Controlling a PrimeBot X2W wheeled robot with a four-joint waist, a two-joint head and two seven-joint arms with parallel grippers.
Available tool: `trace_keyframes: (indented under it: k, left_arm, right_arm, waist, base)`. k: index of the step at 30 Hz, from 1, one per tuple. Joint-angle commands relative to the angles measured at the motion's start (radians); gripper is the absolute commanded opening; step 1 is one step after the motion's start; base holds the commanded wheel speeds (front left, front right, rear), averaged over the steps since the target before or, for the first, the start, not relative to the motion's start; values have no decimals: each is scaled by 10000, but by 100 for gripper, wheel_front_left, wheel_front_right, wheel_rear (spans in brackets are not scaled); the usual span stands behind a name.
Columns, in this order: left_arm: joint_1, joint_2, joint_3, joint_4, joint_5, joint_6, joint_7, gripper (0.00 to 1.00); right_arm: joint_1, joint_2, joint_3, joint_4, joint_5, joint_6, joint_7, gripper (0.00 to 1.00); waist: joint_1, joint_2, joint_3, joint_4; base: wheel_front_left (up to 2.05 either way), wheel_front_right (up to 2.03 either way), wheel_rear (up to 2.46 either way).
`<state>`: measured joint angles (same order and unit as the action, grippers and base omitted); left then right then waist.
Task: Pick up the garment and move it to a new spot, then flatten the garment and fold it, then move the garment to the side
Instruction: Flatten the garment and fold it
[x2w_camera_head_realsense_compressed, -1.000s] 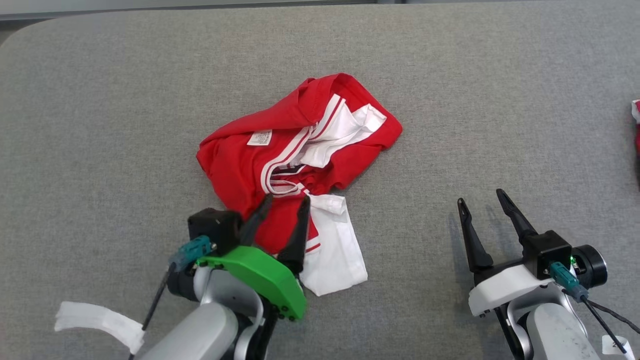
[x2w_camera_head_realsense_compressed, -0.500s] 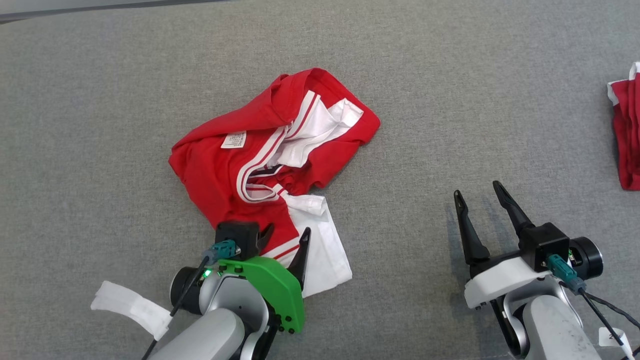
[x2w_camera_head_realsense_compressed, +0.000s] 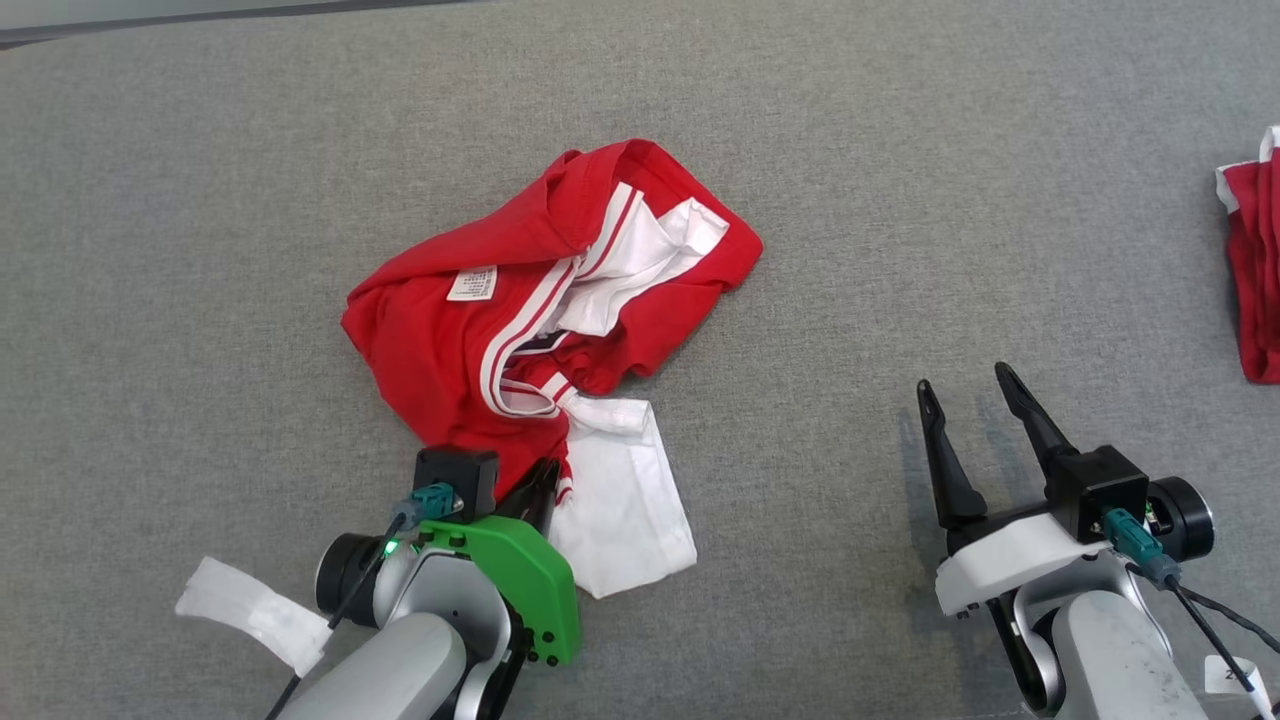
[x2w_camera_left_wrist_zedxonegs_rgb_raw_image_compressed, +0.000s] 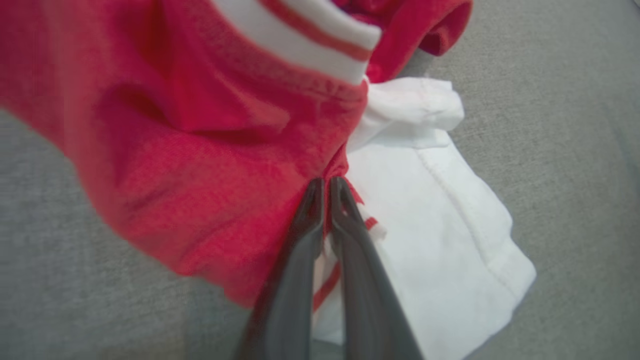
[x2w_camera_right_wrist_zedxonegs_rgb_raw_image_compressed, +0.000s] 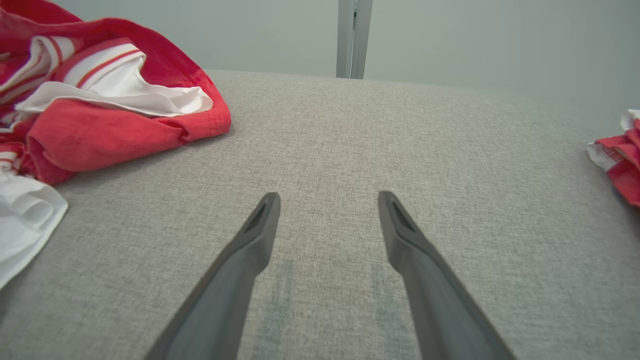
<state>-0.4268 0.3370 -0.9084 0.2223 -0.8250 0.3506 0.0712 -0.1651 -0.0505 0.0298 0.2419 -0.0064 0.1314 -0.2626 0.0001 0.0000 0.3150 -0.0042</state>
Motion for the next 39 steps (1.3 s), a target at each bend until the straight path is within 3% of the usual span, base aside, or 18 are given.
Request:
trace_keyframes:
  k: [1,10,15,19,23,27,33,39]
  left_arm:
    - [128,194,53,85,53,3,-147,0]
    - [326,547,696,-1223,-96,214,-943,0]
    - [22,1205,1202,-3491,112,466,-1053,0]
    - [-730,1900,1914,-5532,63,488,-694,0]
    - [-2276,2699,2391,-6701,-23,115,557,0]
    - [-3962,2657,2622,-6903,-948,-355,2140,0]
    - [-6076,1708,2577,-5991,-1707,-498,3549,0]
    - [-7718,320,2451,-4754,-1974,-350,3947,0]
  right_arm:
    - [23,-6,-16,22,21,-13,-33,100]
    - [163,-9,-71,15,5,-13,-33,100]
    - [281,-9,-126,12,-57,-13,-33,100]
    - [354,-12,-156,-8,-74,-13,-33,100]
    - [130,-10,-7,27,41,-13,-33,100]
    - [-168,-22,366,63,356,-13,-33,100]
    - [-700,-17,898,42,1068,-13,-31,100]
    - [-858,-8,1162,107,1707,-14,-33,100]
  waist:
    - [-1,0,-76,116]
    - [-1,0,-292,471]
    - [-1,0,-398,796]
    - [-1,0,-464,1105]
    - [-1,0,-465,1254]
    - [-1,0,-411,1047]
    - [-1,0,-66,226]
    - [-1,0,154,-652]
  base:
    - [0,0,0]
    - [0,0,0]
    - [0,0,0]
    - [0,0,0]
    - [0,0,0]
    - [0,0,0]
    - [0,0,0]
    - [0,0,0]
